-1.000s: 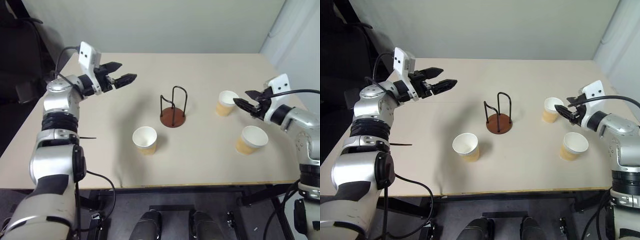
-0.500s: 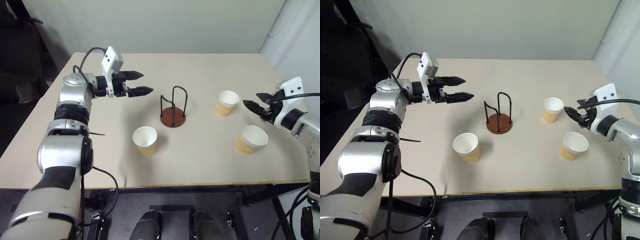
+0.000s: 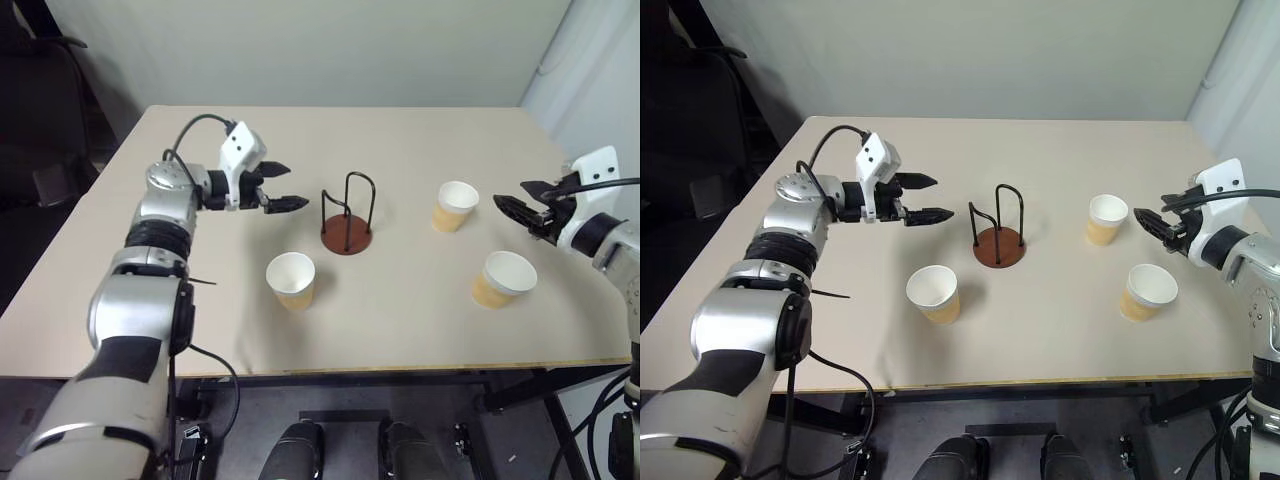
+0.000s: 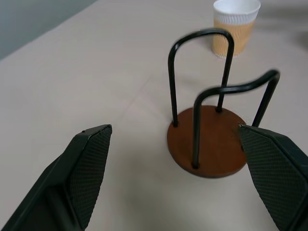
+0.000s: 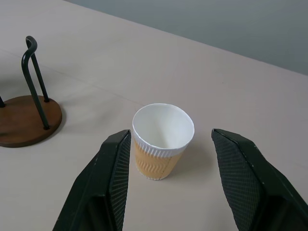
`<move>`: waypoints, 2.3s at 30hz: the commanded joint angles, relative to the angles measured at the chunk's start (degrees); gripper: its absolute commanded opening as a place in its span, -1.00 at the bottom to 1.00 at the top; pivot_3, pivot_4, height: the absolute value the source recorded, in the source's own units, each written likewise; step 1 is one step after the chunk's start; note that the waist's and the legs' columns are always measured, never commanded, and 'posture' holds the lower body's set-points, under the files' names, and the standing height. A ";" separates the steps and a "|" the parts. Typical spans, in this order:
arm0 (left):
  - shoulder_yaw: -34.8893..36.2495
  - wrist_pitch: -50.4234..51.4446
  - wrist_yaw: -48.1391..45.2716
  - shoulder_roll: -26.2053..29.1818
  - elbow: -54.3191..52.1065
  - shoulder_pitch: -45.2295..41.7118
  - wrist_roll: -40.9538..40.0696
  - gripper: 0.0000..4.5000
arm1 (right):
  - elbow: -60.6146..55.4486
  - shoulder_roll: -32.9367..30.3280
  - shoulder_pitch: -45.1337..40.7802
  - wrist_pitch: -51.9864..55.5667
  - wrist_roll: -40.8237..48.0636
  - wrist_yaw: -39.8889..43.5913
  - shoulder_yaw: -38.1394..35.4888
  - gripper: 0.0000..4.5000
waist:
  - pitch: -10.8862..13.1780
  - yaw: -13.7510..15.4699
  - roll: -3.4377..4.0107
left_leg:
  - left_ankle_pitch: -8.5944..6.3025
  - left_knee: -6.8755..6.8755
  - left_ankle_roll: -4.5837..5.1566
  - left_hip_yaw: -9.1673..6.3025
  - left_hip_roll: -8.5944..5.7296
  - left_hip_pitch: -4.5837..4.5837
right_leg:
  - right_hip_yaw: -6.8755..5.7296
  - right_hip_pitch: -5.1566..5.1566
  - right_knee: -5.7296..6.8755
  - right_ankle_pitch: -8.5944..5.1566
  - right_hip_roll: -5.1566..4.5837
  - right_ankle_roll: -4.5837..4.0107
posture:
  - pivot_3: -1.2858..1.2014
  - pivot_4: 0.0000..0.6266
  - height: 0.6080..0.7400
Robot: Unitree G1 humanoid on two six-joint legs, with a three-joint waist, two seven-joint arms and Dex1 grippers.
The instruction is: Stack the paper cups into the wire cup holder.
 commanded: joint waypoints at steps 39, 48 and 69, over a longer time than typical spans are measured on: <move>2.66 -1.88 12.54 -11.38 2.91 -0.93 -0.06 0.43 | -3.69 0.56 1.36 -0.51 1.34 -2.96 -2.49 0.18 | 0.00 0.15 0.00 | 0.01 0.32 0.11 0.07 -0.02 0.04 | 0.04 0.17 0.01 0.24 0.05 0.39 | 0.03 -0.52 1.00; 3.56 -0.91 8.71 -11.36 2.77 -0.93 -0.81 -0.98 | -3.82 0.36 2.13 -0.75 1.55 -3.69 -3.05 0.18 | 0.00 0.15 0.00 | 0.01 0.33 0.11 0.08 -0.02 0.04 | 0.04 0.18 0.00 0.24 0.05 0.40 | 0.03 -0.52 1.00; 2.57 -1.02 1.56 -17.93 0.02 -1.01 -0.70 -0.98 | -3.41 0.59 2.32 -1.37 1.35 -4.13 -2.71 0.18 | 0.00 0.55 0.00 | -0.01 0.34 0.17 0.11 -0.02 0.04 | 0.07 0.20 -0.03 0.38 0.03 0.64 | 0.03 -0.52 1.00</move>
